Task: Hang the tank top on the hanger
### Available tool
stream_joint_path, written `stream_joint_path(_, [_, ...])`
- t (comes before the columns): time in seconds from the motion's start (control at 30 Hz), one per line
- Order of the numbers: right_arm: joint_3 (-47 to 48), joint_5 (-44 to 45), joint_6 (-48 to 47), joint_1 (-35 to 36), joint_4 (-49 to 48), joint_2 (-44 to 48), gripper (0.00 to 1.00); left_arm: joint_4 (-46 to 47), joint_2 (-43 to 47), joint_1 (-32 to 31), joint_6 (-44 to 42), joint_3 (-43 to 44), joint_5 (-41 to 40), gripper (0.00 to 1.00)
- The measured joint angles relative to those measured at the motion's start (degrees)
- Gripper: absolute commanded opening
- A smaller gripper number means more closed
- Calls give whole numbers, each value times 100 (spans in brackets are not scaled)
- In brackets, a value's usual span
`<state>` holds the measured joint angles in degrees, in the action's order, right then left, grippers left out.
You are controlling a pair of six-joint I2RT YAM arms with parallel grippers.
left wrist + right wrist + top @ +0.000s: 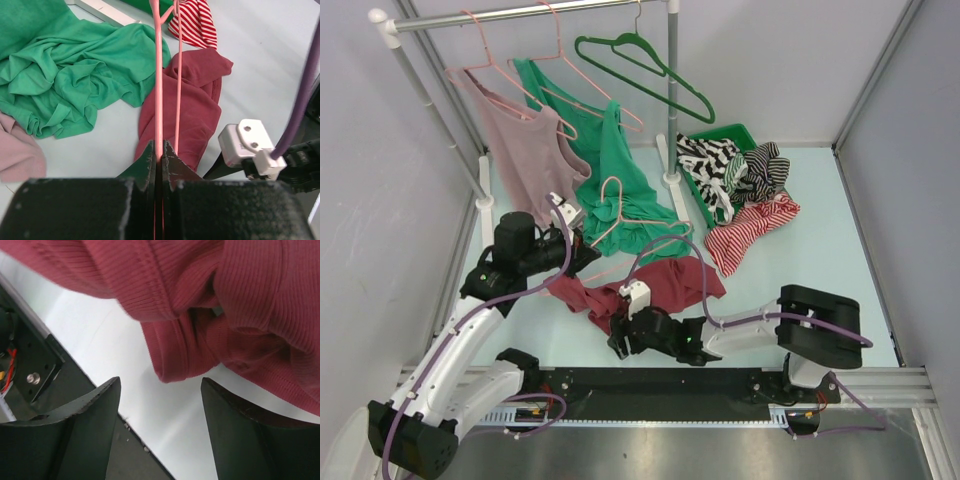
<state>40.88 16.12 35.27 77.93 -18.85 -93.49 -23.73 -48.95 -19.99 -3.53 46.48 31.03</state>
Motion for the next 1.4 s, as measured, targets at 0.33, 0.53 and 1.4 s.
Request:
stream_joint_path(0.33, [337,614,212,0,98,-468,12,0,63,0,2,-42,4,0])
stream_joint_path(0.53, [382,960,363,-87,426,-470,0,7,142,0,2,-68,22,0])
stream_joint_path(1.4, [-935,-76,-411,-4988,1923,3254,0,308,518,-133,4,-291,1038,0])
